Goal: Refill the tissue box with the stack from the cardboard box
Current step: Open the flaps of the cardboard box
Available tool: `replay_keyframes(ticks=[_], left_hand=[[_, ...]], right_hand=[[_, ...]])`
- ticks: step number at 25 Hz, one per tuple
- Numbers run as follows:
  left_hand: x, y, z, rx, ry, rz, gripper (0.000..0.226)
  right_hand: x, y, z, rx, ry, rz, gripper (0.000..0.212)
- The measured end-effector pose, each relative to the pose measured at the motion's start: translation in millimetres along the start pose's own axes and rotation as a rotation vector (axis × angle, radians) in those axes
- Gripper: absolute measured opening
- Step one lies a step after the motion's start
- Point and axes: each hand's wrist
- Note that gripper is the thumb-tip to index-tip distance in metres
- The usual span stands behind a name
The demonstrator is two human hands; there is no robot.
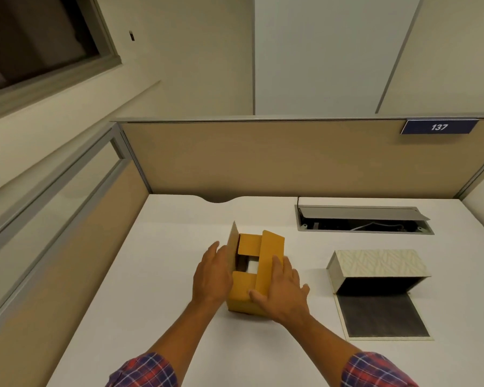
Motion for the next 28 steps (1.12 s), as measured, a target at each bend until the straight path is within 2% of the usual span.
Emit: replay_keyframes(ticks=[3, 8, 11, 12, 13, 15, 16, 17, 19, 21, 25, 28], left_hand=[[25.9, -4.1, -8.1, -0.003, -0.084, 0.001, 0.068], [37.0, -7.4, -29.2, 0.108, -0.242, -0.272, 0.061], [33.3, -3.9, -32.2, 0.171, -0.13, -0.218, 0.051], [30.9, -3.3, -31.5, 0.179, -0.077, -0.191, 0.043], [28.9, -3.6, -30.9, 0.173, -0.02, -0.169, 0.034], [25.3, -3.6, -28.0, 0.139, 0.126, -0.103, 0.025], [24.1, -4.5, -26.2, 0.134, 0.184, -0.068, 0.026], [23.9, -6.6, -25.4, 0.139, 0.215, -0.038, 0.028], [22.9, -11.4, -22.4, 0.193, 0.242, 0.021, 0.032], [21.9, -16.2, -19.0, 0.263, 0.282, 0.071, 0.037], [22.6, -24.7, -11.9, 0.333, 0.34, 0.134, 0.042], [22.6, -26.8, -9.9, 0.375, 0.37, 0.17, 0.044]], right_hand=[[6.6, 4.1, -6.2, -0.035, -0.181, -0.023, 0.097], [-13.4, 9.1, 11.5, -0.183, -0.45, 0.037, 0.06], [-33.3, 8.8, 20.9, -0.262, -0.541, 0.003, 0.061], [-38.6, 10.7, 23.6, -0.286, -0.509, -0.001, 0.068], [-46.2, 10.5, 24.5, -0.341, -0.376, 0.034, 0.076], [-58.5, 6.8, 24.6, -0.391, 0.122, 0.249, 0.086], [-59.2, 4.0, 27.0, -0.321, 0.309, 0.366, 0.088], [-56.6, 0.9, 28.7, -0.218, 0.397, 0.449, 0.086], [-48.1, -5.5, 29.7, -0.063, 0.42, 0.474, 0.071], [-42.9, -12.9, 28.7, 0.015, 0.385, 0.383, 0.065], [-40.7, -15.0, 33.3, 0.03, 0.392, 0.384, 0.073], [-35.2, -7.8, 38.4, -0.064, 0.27, 0.442, 0.072]])
Point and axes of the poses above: each hand's wrist, its own y-axis away from the middle knuckle, its own z-axis out of the back of the hand, x = y × z, and after that the axes turned 15 degrees about -y, right-handed
